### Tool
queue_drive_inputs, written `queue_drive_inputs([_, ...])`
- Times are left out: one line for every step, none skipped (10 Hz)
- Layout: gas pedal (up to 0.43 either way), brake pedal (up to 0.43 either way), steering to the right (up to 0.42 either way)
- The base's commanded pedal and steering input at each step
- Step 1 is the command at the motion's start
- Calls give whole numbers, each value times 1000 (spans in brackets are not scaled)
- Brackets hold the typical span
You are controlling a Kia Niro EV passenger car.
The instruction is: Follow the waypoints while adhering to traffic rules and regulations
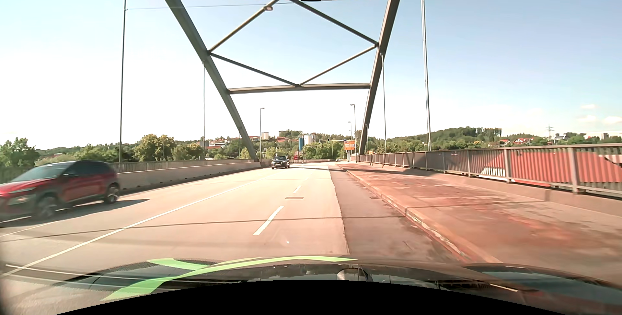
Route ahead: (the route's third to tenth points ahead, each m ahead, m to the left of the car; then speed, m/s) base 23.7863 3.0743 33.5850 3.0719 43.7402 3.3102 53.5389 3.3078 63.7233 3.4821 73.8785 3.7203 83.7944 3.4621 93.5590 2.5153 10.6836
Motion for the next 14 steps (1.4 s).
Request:
queue_drive_inputs([157, 0, -1])
queue_drive_inputs([150, 0, -1])
queue_drive_inputs([130, 0, -1])
queue_drive_inputs([130, 0, -1])
queue_drive_inputs([130, 0, -1])
queue_drive_inputs([130, 0, -1])
queue_drive_inputs([130, 0, -1])
queue_drive_inputs([130, 0, -1])
queue_drive_inputs([130, 0, -1])
queue_drive_inputs([130, 0, -1])
queue_drive_inputs([130, 0, -1])
queue_drive_inputs([130, 0, -2])
queue_drive_inputs([130, 0, -2])
queue_drive_inputs([130, 0, -2])
